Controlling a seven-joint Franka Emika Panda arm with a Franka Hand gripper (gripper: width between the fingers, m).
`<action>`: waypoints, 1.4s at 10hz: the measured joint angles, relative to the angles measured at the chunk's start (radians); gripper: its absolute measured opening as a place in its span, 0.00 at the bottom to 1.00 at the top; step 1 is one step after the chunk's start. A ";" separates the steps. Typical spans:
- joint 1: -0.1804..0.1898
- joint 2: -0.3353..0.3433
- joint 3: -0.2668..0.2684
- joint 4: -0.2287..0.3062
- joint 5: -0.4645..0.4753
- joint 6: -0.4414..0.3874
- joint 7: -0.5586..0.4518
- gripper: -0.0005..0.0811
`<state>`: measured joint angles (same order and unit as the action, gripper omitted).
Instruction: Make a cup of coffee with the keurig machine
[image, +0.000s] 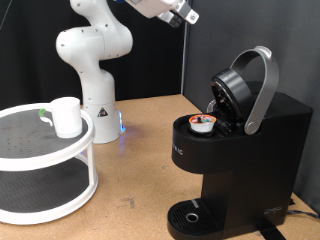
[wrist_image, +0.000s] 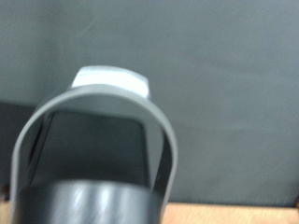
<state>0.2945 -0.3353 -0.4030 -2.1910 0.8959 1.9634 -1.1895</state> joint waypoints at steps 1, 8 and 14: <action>0.006 0.000 0.000 0.000 0.038 -0.011 -0.001 0.99; 0.070 0.080 0.113 0.086 0.065 0.023 0.188 0.99; 0.093 0.138 0.162 0.137 0.083 0.037 0.202 0.99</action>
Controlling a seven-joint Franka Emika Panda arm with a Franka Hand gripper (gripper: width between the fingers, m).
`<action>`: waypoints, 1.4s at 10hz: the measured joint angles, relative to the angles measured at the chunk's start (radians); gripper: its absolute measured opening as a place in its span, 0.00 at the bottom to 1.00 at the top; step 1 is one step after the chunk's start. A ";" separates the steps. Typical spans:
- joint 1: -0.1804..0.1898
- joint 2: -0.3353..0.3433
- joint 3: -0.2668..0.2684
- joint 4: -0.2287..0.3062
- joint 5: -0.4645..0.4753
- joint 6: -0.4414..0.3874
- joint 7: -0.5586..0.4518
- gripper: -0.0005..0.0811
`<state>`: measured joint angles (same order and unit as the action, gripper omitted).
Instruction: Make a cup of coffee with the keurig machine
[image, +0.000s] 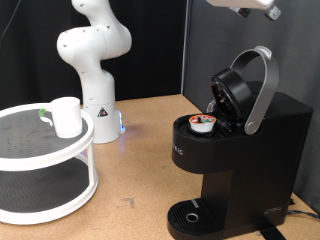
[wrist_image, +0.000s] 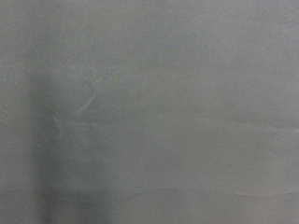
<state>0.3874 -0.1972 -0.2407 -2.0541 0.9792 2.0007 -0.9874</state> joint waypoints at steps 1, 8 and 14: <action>0.000 0.000 0.000 0.000 0.000 0.000 -0.001 0.99; 0.028 0.028 0.098 0.014 -0.003 0.092 0.011 0.99; 0.035 0.070 0.162 0.027 -0.012 0.150 0.044 0.99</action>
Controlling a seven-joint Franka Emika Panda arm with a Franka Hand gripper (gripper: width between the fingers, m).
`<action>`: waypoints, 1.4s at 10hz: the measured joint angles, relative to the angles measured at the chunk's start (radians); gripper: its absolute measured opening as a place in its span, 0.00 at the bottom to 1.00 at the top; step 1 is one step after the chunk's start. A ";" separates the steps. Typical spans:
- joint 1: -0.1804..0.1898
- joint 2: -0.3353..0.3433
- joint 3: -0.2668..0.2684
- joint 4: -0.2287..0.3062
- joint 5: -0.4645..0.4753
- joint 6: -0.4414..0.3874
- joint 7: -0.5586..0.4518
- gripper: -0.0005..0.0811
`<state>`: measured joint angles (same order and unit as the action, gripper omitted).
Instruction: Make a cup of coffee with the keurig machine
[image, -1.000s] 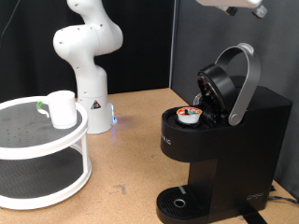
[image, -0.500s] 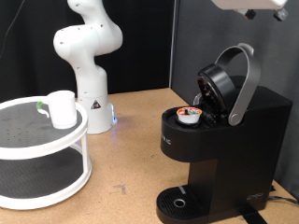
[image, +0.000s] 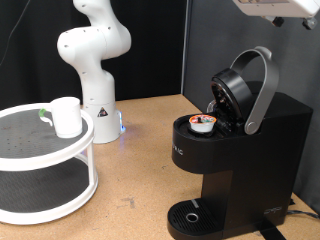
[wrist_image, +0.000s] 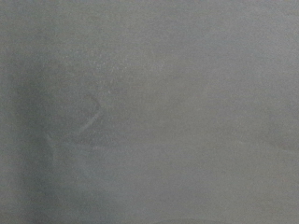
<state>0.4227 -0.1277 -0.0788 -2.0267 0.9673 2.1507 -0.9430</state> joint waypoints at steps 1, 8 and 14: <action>0.000 0.001 0.004 0.000 0.000 0.001 0.000 0.89; -0.004 0.016 0.012 -0.001 -0.167 -0.004 0.073 0.09; -0.033 0.016 -0.025 -0.013 -0.214 -0.073 -0.017 0.01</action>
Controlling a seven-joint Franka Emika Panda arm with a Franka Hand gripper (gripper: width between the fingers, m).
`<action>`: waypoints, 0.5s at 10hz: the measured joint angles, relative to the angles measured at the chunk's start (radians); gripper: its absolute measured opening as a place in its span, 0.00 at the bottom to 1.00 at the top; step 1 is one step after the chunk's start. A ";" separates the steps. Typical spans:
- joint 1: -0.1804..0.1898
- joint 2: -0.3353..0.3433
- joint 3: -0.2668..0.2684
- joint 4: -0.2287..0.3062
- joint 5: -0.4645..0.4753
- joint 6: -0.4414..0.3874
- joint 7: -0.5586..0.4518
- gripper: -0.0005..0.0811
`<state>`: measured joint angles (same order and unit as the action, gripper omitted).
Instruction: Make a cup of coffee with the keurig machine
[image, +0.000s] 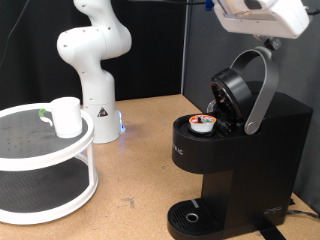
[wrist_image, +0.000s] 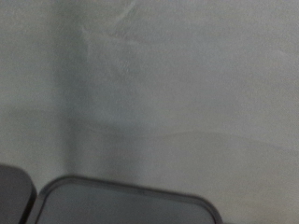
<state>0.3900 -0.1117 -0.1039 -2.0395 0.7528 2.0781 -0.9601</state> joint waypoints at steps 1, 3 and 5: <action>-0.007 -0.001 -0.007 -0.004 -0.001 -0.005 -0.008 0.01; -0.015 -0.007 -0.019 -0.006 -0.001 -0.019 -0.026 0.01; -0.026 -0.020 -0.035 -0.012 -0.001 -0.050 -0.050 0.01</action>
<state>0.3636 -0.1318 -0.1386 -2.0520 0.7517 2.0284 -1.0097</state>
